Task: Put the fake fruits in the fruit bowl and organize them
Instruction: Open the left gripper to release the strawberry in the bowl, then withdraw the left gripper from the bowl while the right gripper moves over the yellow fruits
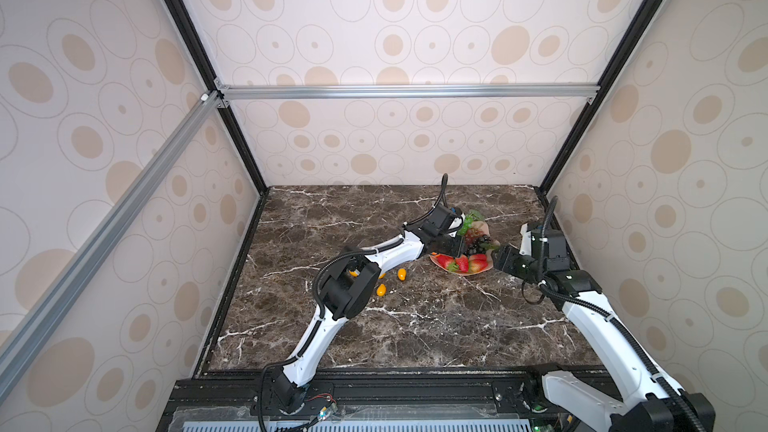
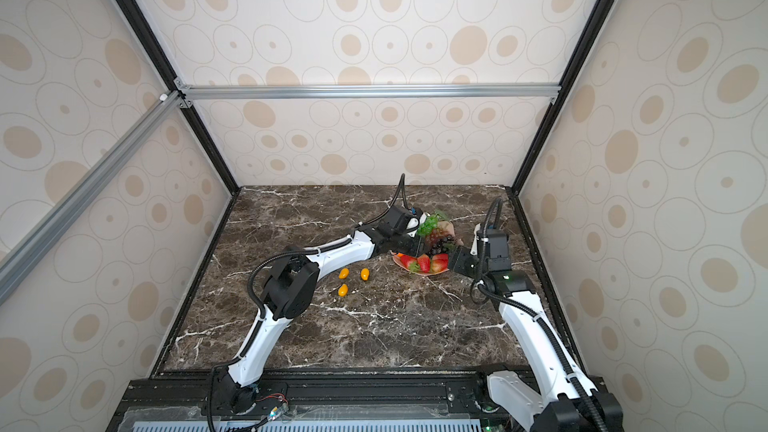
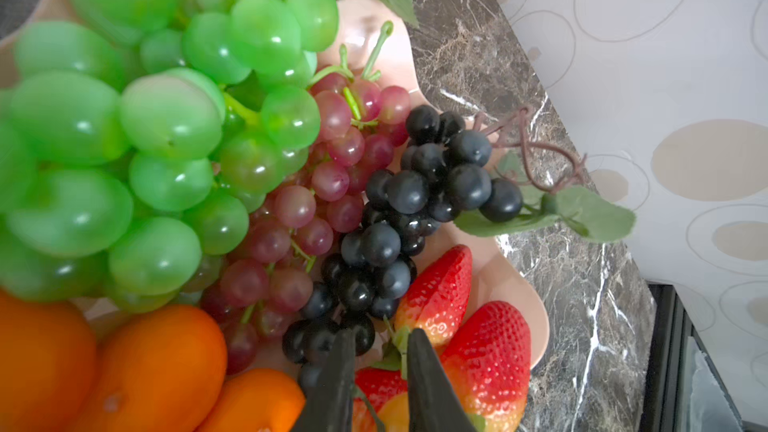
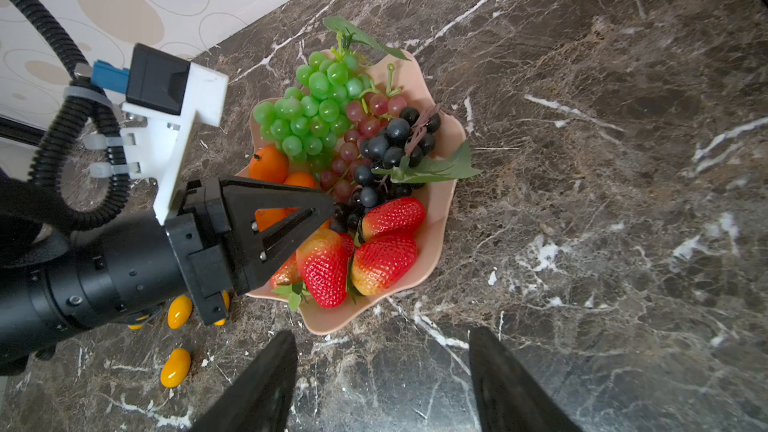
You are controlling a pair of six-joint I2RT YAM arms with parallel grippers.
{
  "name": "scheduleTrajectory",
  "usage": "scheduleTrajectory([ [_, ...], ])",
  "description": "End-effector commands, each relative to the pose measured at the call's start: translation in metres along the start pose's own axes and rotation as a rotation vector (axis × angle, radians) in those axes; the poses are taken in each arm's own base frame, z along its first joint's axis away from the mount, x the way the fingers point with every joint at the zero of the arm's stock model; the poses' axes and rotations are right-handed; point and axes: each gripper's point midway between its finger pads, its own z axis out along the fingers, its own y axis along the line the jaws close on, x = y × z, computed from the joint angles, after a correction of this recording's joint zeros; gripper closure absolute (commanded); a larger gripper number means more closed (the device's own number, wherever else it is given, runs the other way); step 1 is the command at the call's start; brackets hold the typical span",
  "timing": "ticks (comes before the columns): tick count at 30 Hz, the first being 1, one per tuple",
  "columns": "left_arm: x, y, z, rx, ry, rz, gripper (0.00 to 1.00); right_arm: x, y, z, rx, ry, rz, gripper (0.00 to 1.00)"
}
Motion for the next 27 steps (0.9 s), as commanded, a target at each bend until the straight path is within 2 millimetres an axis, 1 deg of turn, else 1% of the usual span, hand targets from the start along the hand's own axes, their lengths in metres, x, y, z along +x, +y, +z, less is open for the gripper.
scheduleTrajectory([
  [1, -0.022, -0.007, -0.010, 0.013, -0.048, 0.025, 0.71, -0.001, 0.000, -0.001, -0.004, 0.004, 0.000, 0.31],
  [5, -0.031, -0.013, -0.019, 0.014, -0.076, 0.044, 0.65, -0.001, 0.003, -0.002, -0.016, 0.001, -0.016, 0.31],
  [7, -0.036, -0.016, -0.025, 0.005, -0.094, 0.060, 0.59, -0.002, 0.005, -0.002, -0.027, 0.005, -0.025, 0.31],
  [9, -0.041, -0.017, -0.033, -0.001, -0.117, 0.074, 0.55, 0.000, 0.007, -0.001, -0.035, 0.014, -0.033, 0.32],
  [12, -0.049, -0.024, -0.048, -0.002, -0.160, 0.099, 0.48, 0.000, 0.008, -0.001, -0.041, 0.024, -0.038, 0.32],
  [17, -0.059, -0.030, -0.074, -0.023, -0.221, 0.135, 0.37, -0.001, 0.012, -0.001, -0.051, 0.027, -0.051, 0.32],
  [21, -0.064, -0.029, -0.103, -0.066, -0.287, 0.154, 0.26, 0.000, 0.022, 0.002, -0.060, 0.037, -0.092, 0.32],
  [24, -0.062, -0.020, -0.128, -0.121, -0.339, 0.148, 0.19, 0.004, 0.034, 0.007, -0.061, 0.052, -0.146, 0.32],
  [26, -0.058, -0.011, -0.148, -0.160, -0.376, 0.134, 0.06, 0.006, 0.045, 0.010, -0.071, 0.060, -0.181, 0.32],
  [27, -0.055, -0.005, -0.158, -0.174, -0.391, 0.124, 0.02, 0.007, 0.051, 0.013, -0.078, 0.064, -0.200, 0.32],
])
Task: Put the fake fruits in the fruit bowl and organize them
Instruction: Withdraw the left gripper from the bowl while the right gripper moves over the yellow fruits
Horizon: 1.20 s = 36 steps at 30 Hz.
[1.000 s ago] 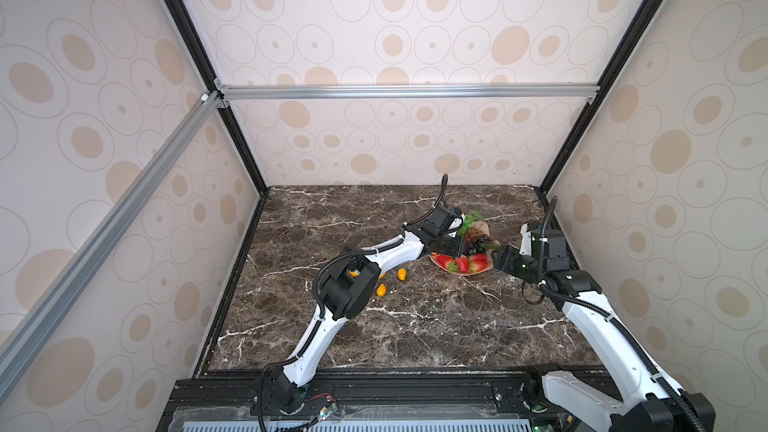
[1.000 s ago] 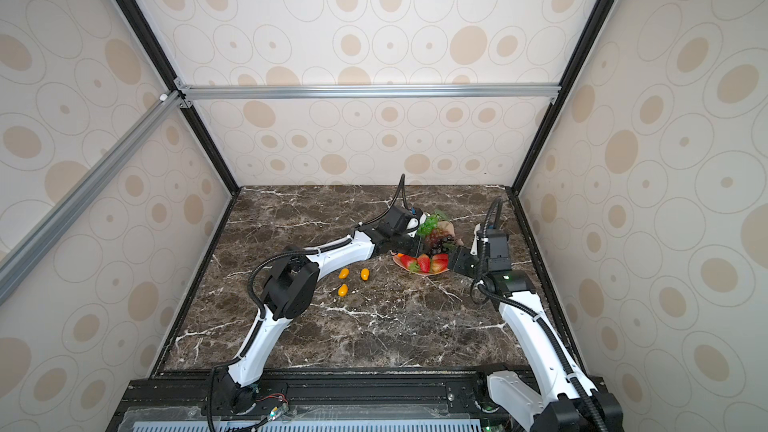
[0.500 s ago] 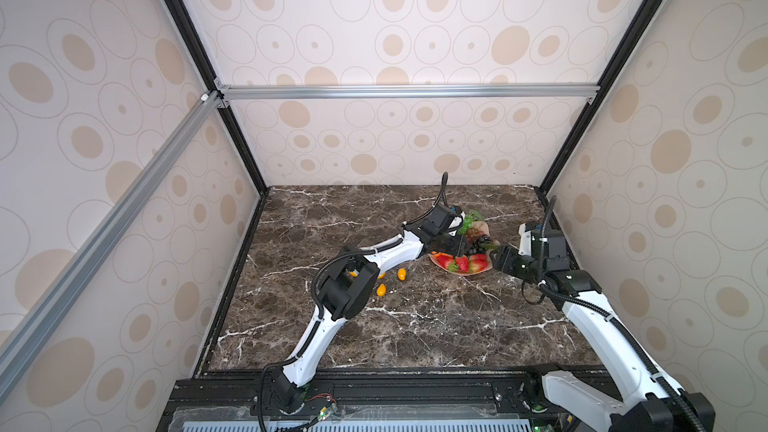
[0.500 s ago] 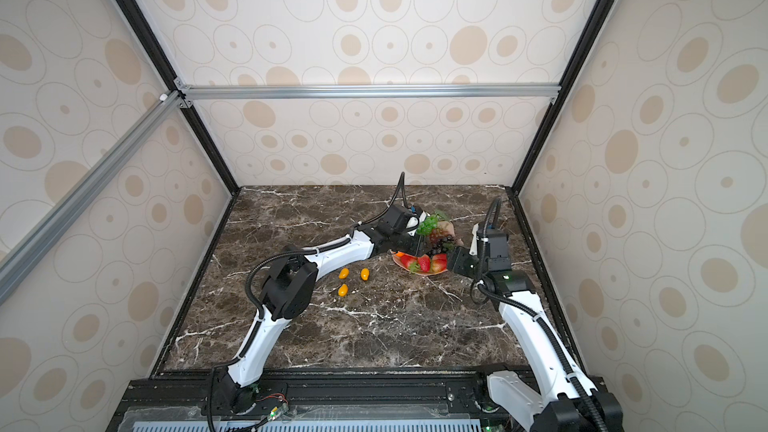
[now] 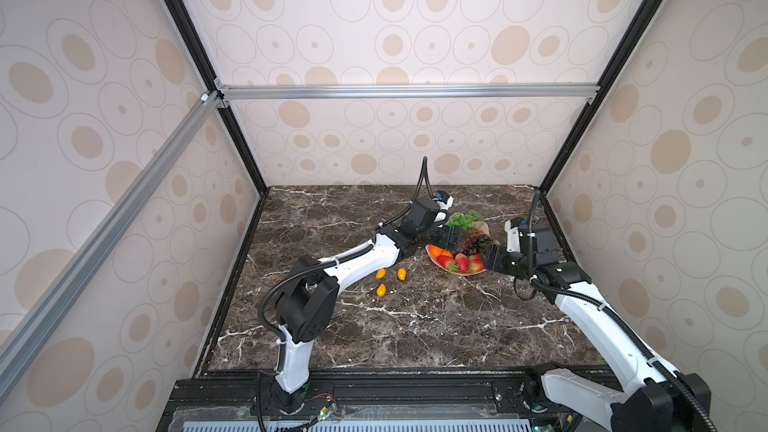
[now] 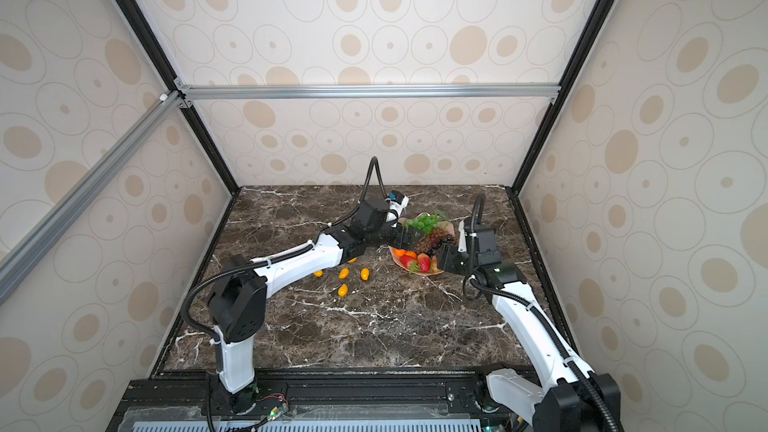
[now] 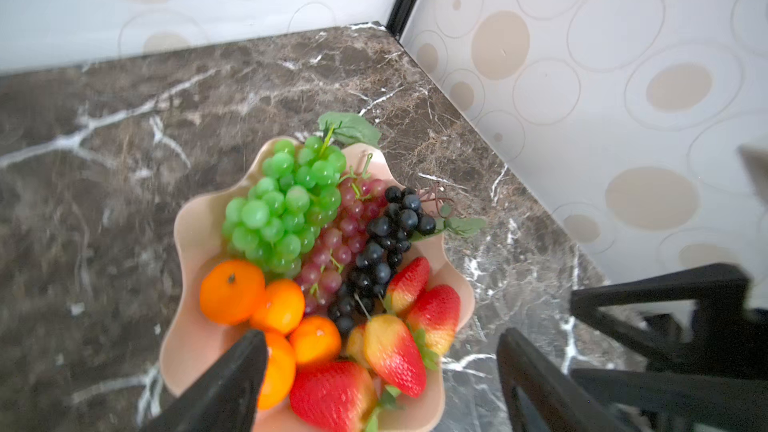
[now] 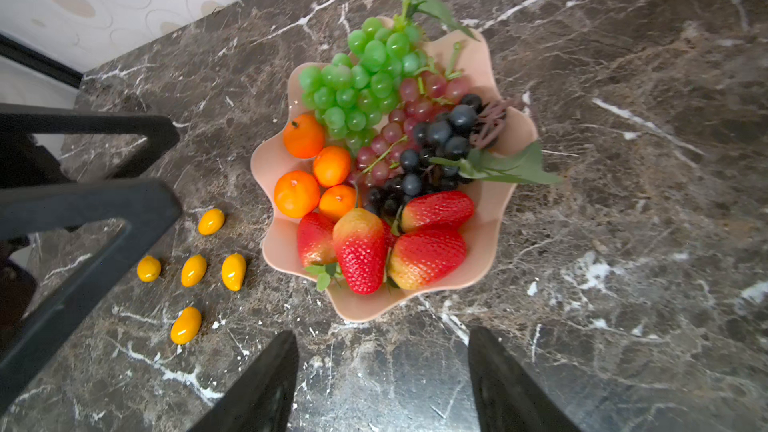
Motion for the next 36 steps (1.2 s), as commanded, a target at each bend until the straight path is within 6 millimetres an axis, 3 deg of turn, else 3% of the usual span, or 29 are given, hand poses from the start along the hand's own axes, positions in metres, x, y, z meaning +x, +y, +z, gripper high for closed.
scheduleTrajectory([
  [1, -0.018, 0.026, -0.030, -0.092, -0.106, -0.007, 0.02, -0.008, 0.014, 0.004, 0.002, -0.004, -0.068, 0.32],
  [10, 0.012, 0.082, -0.101, -0.229, -0.141, -0.125, 0.02, 0.011, 0.090, 0.042, -0.035, 0.083, -0.225, 0.34],
  [20, 0.057, 0.142, -0.178, -0.381, -0.183, -0.293, 0.02, 0.049, 0.168, 0.093, -0.047, 0.199, -0.293, 0.40],
  [27, 0.078, 0.149, -0.196, -0.327, -0.184, -0.340, 0.02, 0.068, 0.178, 0.118, 0.037, 0.286, -0.287, 0.45],
  [36, 0.089, 0.142, -0.198, -0.205, -0.198, -0.370, 0.02, 0.095, 0.179, 0.145, 0.133, 0.426, -0.363, 0.45],
])
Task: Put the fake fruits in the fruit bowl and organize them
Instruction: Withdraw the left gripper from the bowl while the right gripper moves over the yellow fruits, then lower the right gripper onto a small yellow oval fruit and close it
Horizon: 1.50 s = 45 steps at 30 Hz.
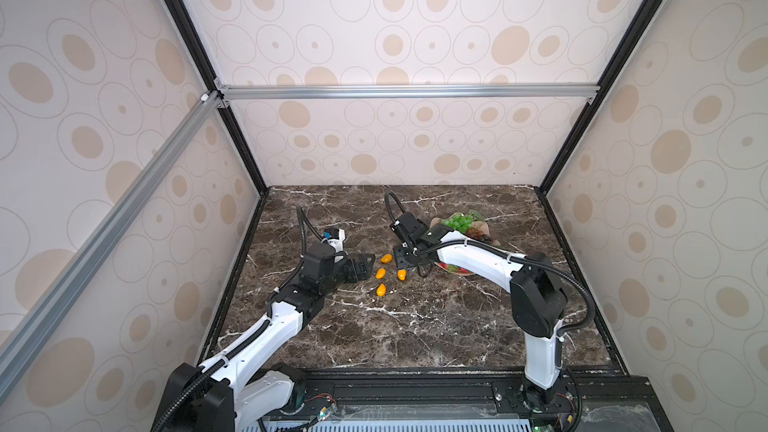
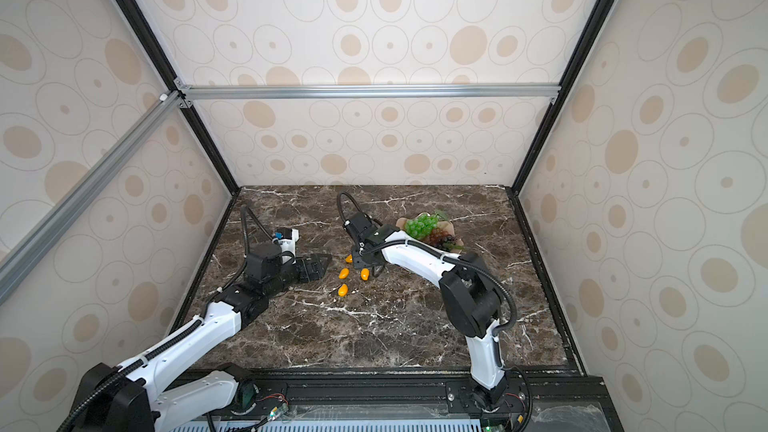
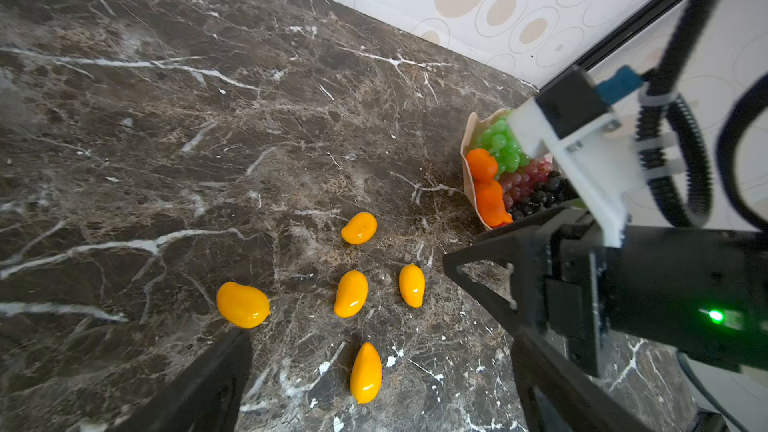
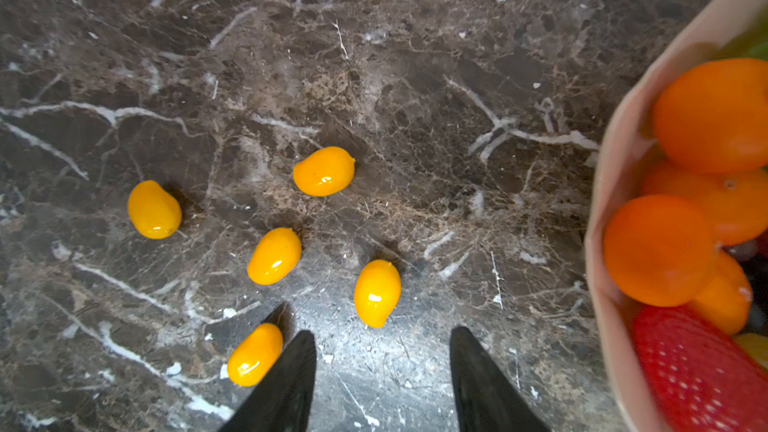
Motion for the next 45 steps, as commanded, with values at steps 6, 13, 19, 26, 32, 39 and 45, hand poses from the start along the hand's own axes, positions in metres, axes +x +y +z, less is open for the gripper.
scheduleTrajectory([
  [6, -0.008, -0.004, -0.006, 0.082, -0.042, -0.054, 0.02, 0.028, 0.000, 0.025, 0.092, 0.155, -0.045, 0.45],
  [13, -0.004, 0.009, -0.007, 0.082, -0.035, -0.087, 0.02, 0.036, 0.000, 0.038, 0.111, 0.197, -0.051, 0.46],
  [19, -0.005, 0.011, -0.010, 0.107, -0.050, -0.105, 0.02, 0.036, 0.002, 0.047, 0.114, 0.209, -0.057, 0.47],
  [26, -0.006, 0.011, -0.011, 0.116, -0.055, -0.116, 0.02, 0.036, 0.002, 0.055, 0.124, 0.216, -0.062, 0.50],
  [32, -0.007, 0.011, -0.010, 0.119, -0.058, -0.117, 0.02, 0.037, 0.002, 0.061, 0.131, 0.227, -0.068, 0.53],
  [39, -0.006, 0.010, -0.010, 0.132, -0.060, -0.122, 0.02, 0.038, 0.001, 0.068, 0.135, 0.237, -0.068, 0.56],
  [45, -0.008, 0.010, -0.011, 0.135, -0.068, -0.118, 0.02, 0.040, 0.001, 0.071, 0.133, 0.246, -0.071, 0.59],
])
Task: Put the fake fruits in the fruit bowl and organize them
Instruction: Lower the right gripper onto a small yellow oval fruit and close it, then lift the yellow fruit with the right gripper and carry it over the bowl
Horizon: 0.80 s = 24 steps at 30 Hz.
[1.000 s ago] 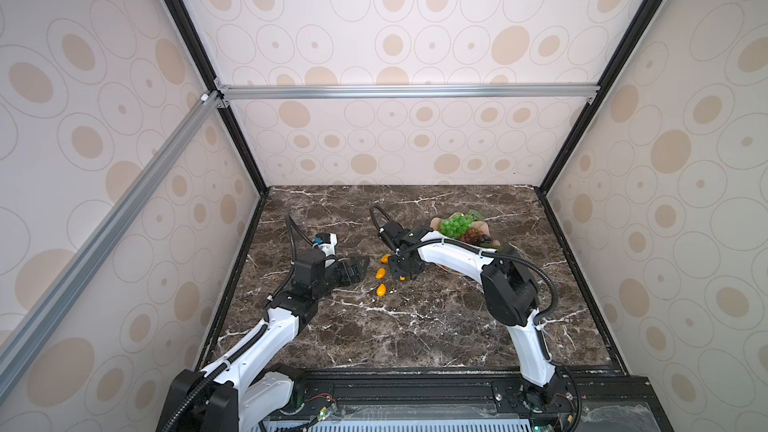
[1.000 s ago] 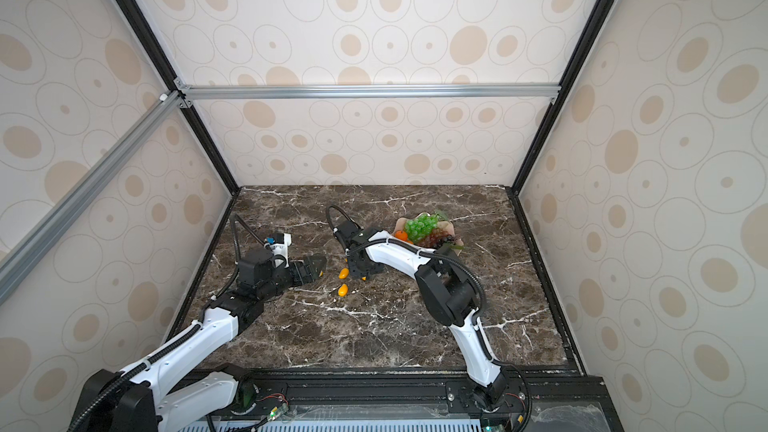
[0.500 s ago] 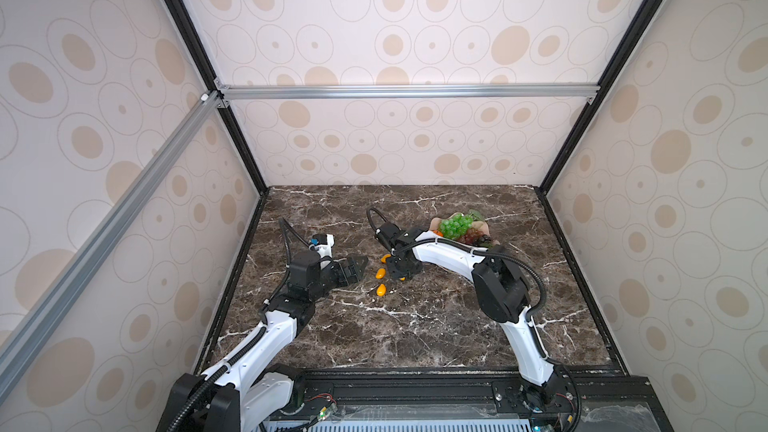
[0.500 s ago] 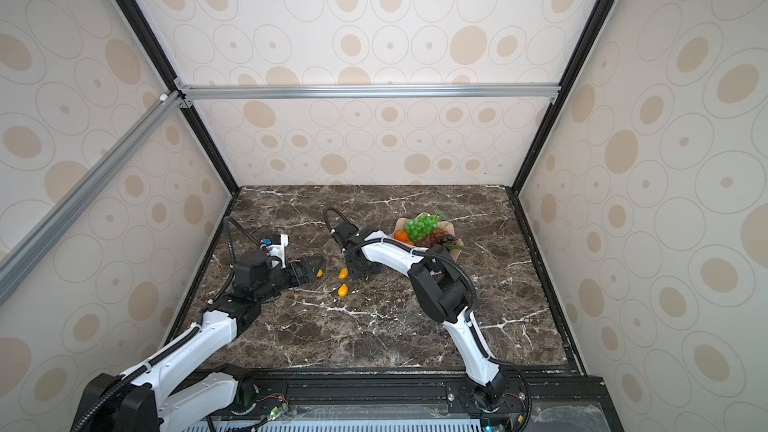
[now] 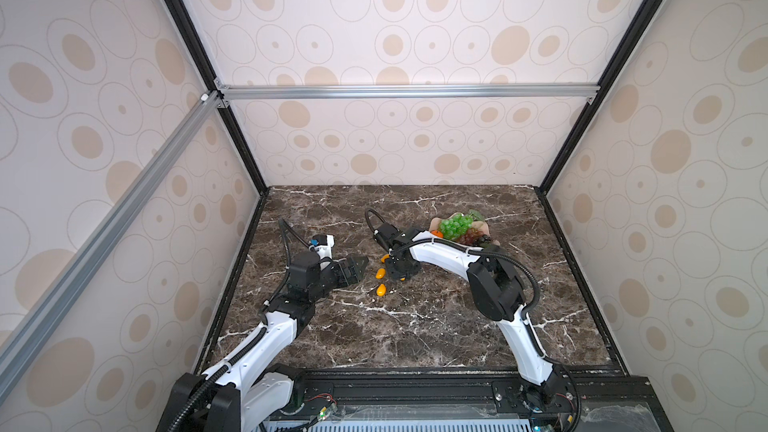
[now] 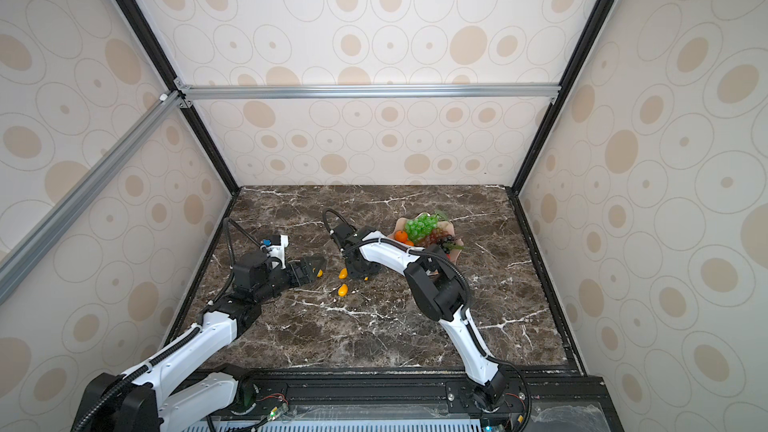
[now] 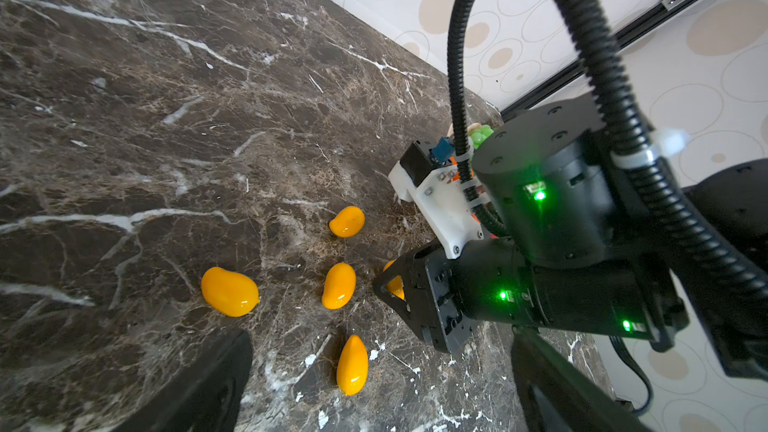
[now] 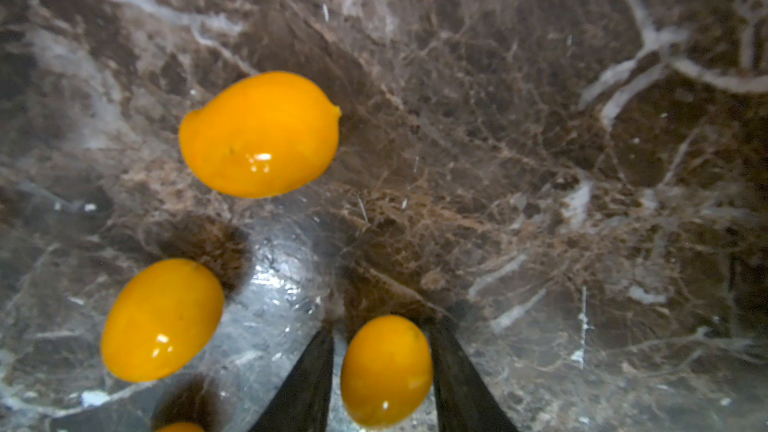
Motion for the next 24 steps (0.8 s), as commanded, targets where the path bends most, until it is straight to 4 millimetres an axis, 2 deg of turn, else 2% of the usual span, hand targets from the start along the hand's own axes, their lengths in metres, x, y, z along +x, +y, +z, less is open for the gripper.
scheduleTrajectory([
  [1, -0.012, -0.008, -0.004, 0.032, -0.044, 0.007, 0.02, 0.005, -0.001, 0.008, 0.022, 0.030, -0.007, 0.60],
  [14, -0.011, -0.008, -0.002, 0.038, -0.037, -0.005, 0.02, 0.005, -0.004, 0.004, 0.024, 0.018, 0.000, 0.72],
  [17, -0.018, -0.014, -0.002, 0.063, -0.063, 0.010, 0.02, 0.002, -0.003, -0.006, 0.005, -0.009, 0.003, 0.73],
  [24, -0.028, -0.030, 0.002, 0.130, -0.068, 0.036, 0.02, -0.008, 0.001, -0.047, -0.090, -0.140, -0.002, 0.73],
])
